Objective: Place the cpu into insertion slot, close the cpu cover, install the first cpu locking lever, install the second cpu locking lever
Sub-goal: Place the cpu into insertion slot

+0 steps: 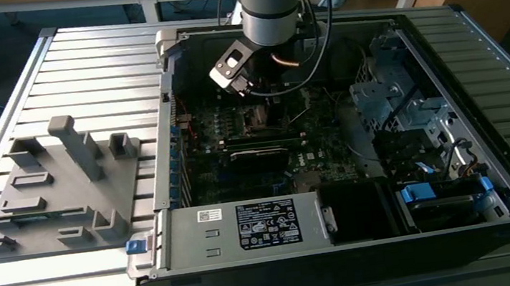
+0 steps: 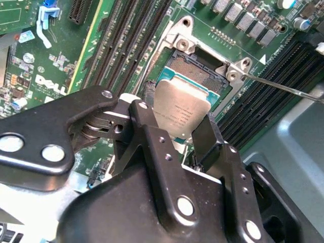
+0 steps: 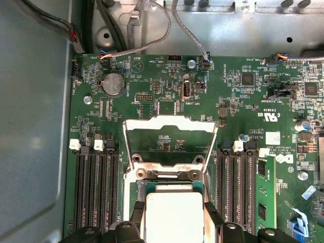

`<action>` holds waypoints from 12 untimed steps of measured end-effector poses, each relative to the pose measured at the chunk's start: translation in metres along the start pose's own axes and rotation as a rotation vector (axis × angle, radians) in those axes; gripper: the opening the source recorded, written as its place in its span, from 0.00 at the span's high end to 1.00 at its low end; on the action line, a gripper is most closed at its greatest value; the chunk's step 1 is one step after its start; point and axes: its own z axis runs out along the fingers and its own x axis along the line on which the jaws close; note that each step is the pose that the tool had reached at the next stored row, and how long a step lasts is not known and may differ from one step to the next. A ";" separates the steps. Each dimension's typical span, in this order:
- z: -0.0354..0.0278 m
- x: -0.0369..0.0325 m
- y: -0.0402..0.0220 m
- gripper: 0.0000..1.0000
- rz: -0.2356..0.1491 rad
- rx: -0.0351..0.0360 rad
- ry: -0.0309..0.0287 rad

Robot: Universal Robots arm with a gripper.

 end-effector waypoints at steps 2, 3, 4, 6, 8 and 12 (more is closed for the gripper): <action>0.0000 0.0000 -0.0001 0.46 0.000 -0.0001 0.0000; 0.0000 0.0001 -0.0006 0.46 0.000 -0.0003 0.0001; 0.0001 0.0001 -0.0009 0.46 0.000 -0.0004 0.0002; 0.0008 0.0000 -0.0011 0.46 0.000 -0.0006 0.0004; 0.0024 0.0000 -0.0017 0.46 0.000 -0.0008 0.0008; 0.0033 0.0000 -0.0032 0.46 0.000 -0.0011 0.0009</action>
